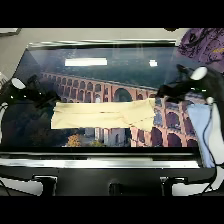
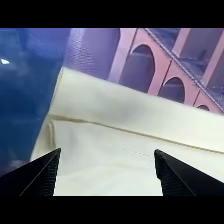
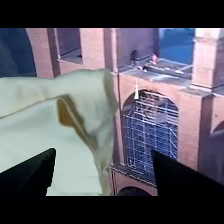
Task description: Fold the clothes and pants, and hang the long-sleeved shirts on hangers.
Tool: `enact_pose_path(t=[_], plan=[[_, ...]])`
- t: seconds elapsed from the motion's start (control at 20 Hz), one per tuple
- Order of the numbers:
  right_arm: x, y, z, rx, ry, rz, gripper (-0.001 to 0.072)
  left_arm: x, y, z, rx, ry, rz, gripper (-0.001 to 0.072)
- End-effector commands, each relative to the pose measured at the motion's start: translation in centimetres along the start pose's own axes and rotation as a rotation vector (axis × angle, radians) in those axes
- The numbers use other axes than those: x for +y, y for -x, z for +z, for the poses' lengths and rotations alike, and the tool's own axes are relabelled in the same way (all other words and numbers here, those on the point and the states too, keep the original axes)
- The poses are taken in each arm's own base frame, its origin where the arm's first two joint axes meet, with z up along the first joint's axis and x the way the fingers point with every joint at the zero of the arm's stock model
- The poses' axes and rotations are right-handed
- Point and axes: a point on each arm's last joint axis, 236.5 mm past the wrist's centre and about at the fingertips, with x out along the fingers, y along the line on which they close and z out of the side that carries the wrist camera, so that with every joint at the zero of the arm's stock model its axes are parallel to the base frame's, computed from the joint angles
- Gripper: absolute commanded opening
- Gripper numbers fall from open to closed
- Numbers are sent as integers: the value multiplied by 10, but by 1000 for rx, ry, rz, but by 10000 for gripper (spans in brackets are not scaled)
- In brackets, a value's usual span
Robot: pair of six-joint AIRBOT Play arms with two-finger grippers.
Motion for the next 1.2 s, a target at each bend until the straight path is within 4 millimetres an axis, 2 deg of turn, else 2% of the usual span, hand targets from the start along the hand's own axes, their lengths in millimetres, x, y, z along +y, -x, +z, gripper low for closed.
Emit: enact_pose_path(t=[0.0, 0.15, 0.3, 0.6, 0.7, 0.75, 0.85, 0.9, 0.95, 1.0, 1.05, 1.1, 1.15], plan=[[-8, 17, -11, 40, -124, 292, 684, -8, 34, 12, -52, -42, 13, 672], [-22, -20, -44, 148, -129, 349, 693, -11, 41, 13, -68, -47, 9, 672], [-17, -55, -67, 201, -135, 397, 697, -12, 43, 11, -62, -48, 9, 672], [13, -94, -67, 189, -146, 477, 697, -12, 43, 12, -66, -22, 8, 672], [27, -109, -75, 221, -118, 470, 694, -12, 43, 12, -66, -22, 8, 671], [36, -117, -80, 240, -100, 464, 671, -12, 43, 12, -65, -22, 8, 672], [54, -130, -88, 255, -53, 445, 516, -12, 43, 12, -65, -22, 8, 671], [61, -134, -90, 258, -47, 439, 363, -12, 43, 12, -65, -22, 7, 671], [67, -133, -89, 256, -57, 441, 95, -13, 43, 11, -65, -21, 5, 666], [73, -126, -85, 245, -69, 449, 37, -15, 42, 11, -64, -19, -4, 595], [76, -114, -77, 221, -65, 448, 36, -20, 42, 10, -61, -18, -19, 367], [76, -96, -68, 197, -45, 427, 36, -27, 41, 8, -57, -21, -35, 102], [70, -74, -58, 182, -37, 362, 36, -38, 38, 5, -47, -33, -55, 20]])
